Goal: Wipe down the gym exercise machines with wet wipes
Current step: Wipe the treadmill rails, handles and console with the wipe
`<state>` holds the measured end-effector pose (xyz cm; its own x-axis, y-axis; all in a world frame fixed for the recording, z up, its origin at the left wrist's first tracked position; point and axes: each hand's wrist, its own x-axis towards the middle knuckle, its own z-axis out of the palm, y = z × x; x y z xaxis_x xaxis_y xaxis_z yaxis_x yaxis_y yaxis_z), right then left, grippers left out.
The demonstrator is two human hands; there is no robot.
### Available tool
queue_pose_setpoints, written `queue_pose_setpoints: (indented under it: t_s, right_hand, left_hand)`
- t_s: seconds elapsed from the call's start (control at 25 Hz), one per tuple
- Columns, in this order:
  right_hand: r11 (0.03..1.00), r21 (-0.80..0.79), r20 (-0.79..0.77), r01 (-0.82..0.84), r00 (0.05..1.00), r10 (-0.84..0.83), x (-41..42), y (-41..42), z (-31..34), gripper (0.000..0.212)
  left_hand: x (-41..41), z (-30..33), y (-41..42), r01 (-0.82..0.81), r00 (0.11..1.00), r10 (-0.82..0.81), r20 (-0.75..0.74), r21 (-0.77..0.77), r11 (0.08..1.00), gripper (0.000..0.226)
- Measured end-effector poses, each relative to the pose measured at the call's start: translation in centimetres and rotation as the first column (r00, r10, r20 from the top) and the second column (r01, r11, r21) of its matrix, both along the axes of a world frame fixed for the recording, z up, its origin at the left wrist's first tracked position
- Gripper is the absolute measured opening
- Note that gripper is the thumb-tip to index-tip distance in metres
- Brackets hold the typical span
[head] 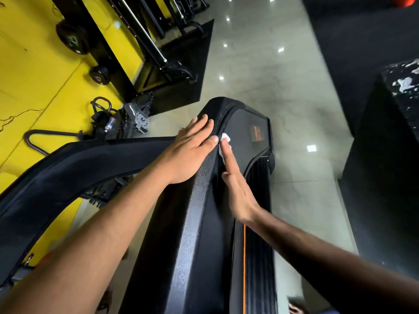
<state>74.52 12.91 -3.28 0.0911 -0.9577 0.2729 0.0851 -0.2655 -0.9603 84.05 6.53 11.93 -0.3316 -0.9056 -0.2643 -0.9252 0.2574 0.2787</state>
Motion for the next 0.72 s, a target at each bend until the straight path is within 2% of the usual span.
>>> queue_pose_setpoints:
  t_s: [0.08,0.16,0.2,0.28,0.36,0.44,0.52,0.6,0.64,0.72]
  right_hand:
    - [0.984,0.176,0.016,-0.008,1.000,0.005,-1.7,-5.3,-2.0,0.077]
    - [0.960,0.281,0.035,-0.007,0.999,-0.003,-2.5,-4.5,-4.4,0.094]
    - [0.965,0.259,0.045,-0.035,0.999,0.024,-2.2,-2.3,-4.5,0.097]
    - [0.990,0.090,0.026,-0.108,0.994,0.106,-1.0,1.8,-4.4,0.081]
    - [0.994,0.031,0.082,-0.105,0.991,0.102,-0.5,-0.3,-3.6,0.070]
    - [0.986,0.165,0.048,-0.038,0.998,0.030,-1.5,-6.7,-2.9,0.073]
    - [0.943,0.331,0.056,-0.035,0.998,0.017,-3.2,-12.1,-5.3,0.073]
    - [0.914,0.399,0.093,-0.066,0.995,0.032,-4.0,-11.1,-7.7,0.079]
    - [0.929,0.358,0.089,-0.093,0.994,0.065,-4.0,-8.8,-7.7,0.083]
    - [0.974,0.174,0.108,-0.142,0.986,0.124,-3.3,-5.1,-6.2,0.076]
  left_hand:
    - [-0.3,-0.2,-1.0,0.017,1.000,-0.017,0.011,0.005,1.000,0.056]
    - [-0.4,-0.6,-2.2,0.028,0.999,-0.028,0.038,0.000,1.000,0.059]
    - [-0.5,-0.9,-2.9,0.028,0.997,-0.027,0.066,-0.006,1.000,0.062]
    - [-1.0,-1.4,-4.4,0.021,0.993,-0.020,0.113,-0.010,1.000,0.069]
    - [-1.4,-1.8,-6.1,-0.004,0.992,0.004,0.123,0.002,1.000,0.070]
    - [-2.0,-2.1,-7.9,-0.017,0.990,0.014,0.139,0.022,1.000,0.070]
    - [-2.9,-2.6,-9.9,-0.028,0.983,0.017,0.180,0.055,0.998,0.072]
    - [-3.8,-3.1,-11.6,-0.043,0.980,0.024,0.199,0.093,0.995,0.074]
    - [-4.0,-3.4,-12.4,-0.052,0.979,0.030,0.201,0.104,0.993,0.074]
    - [-4.5,-3.9,-13.9,-0.070,0.979,0.046,0.200,0.116,0.991,0.073]
